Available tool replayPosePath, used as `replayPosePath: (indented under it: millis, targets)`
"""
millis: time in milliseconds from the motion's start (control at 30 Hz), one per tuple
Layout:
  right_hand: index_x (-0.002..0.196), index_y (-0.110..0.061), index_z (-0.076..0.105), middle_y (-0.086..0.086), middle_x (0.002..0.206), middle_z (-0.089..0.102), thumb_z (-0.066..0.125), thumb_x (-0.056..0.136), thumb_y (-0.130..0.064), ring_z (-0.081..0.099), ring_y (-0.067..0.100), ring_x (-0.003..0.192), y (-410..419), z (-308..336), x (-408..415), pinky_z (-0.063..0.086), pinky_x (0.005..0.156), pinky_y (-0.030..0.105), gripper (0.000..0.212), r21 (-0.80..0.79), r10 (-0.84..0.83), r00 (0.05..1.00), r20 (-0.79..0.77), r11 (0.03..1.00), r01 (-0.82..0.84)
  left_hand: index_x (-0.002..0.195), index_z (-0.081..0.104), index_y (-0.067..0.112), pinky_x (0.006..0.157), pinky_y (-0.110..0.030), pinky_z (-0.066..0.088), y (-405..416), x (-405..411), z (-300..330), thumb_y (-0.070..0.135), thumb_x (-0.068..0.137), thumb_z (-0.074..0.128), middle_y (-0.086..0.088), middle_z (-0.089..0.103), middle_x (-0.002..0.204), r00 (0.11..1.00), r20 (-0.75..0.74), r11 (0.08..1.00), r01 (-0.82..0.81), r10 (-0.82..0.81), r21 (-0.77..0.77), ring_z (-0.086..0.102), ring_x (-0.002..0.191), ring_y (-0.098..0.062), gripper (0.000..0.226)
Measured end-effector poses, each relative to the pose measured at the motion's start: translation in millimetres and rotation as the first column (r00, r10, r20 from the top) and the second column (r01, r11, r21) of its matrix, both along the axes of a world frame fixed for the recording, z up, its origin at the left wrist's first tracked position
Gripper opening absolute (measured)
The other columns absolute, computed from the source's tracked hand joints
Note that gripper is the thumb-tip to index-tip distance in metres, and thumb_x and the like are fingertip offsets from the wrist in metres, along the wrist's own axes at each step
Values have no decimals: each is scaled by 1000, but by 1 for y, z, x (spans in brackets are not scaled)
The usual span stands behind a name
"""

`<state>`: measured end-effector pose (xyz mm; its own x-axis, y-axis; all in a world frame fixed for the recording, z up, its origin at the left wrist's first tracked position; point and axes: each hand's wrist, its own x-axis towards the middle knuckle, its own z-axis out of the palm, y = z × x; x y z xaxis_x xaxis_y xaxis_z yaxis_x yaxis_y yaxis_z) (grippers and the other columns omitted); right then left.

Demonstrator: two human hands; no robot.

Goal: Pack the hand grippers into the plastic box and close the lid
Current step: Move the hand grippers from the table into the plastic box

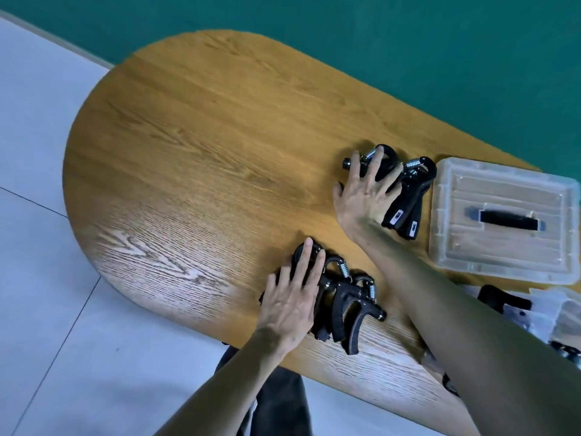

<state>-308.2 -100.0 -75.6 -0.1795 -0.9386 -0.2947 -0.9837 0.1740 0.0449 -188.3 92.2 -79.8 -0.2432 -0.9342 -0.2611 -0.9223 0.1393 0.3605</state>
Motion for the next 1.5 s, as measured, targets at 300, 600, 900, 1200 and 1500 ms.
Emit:
replayPosePath:
  millis: [300, 600, 900, 1200, 1500]
  targets:
    - [159, -30, 14, 13, 167, -1, 49, 90, 5, 19, 53, 145, 10, -4, -2, 34, 109, 67, 85, -95, 48, 995, -87, 994, -56, 163, 6, 14, 73, -34, 42, -7, 3, 2, 23, 79, 79, -17, -6, 170, 1000, 11, 1000, 13, -13, 27, 48, 86, -20, 112]
    - [154, -28, 31, 16, 163, 19, 62, 80, 4, 40, 35, 107, 12, 2, -12, 45, 79, 48, 86, -186, 148, 979, -141, 967, -173, 162, -4, 16, 82, -41, 47, -14, 12, -4, 39, 106, 35, -16, -18, 169, 993, -13, 993, 119, -119, 7, 48, 99, -25, 72]
    - [159, -26, 14, 15, 166, -4, 63, 91, -17, 34, 34, 110, 42, 49, -20, 43, 87, 48, 85, -130, 200, 978, -53, 970, -206, 155, -27, 18, 106, -46, 38, -20, 25, 36, 30, 110, 32, -17, -36, 161, 985, 62, 965, 144, -162, 221, 36, 126, -30, 75]
    - [160, -26, 12, 17, 164, -21, 52, 93, -22, 36, 37, 110, 107, 130, -45, 46, 84, 46, 78, -96, 207, 977, -54, 973, -211, 154, -31, 19, 103, -38, 36, -29, 21, 102, 40, 109, 18, -13, -40, 160, 989, 143, 993, 17, -34, 119, 35, 118, -22, 70]
    - [155, -24, 33, 16, 167, 3, 70, 82, -21, 40, 38, 100, 175, 192, -64, 50, 79, 51, 83, -217, 47, 998, 49, 976, -35, 158, -23, 22, 104, -39, 36, -32, -38, 179, 34, 108, 33, -14, -34, 163, 996, 79, 999, -28, 27, 14, 35, 120, -23, 75]
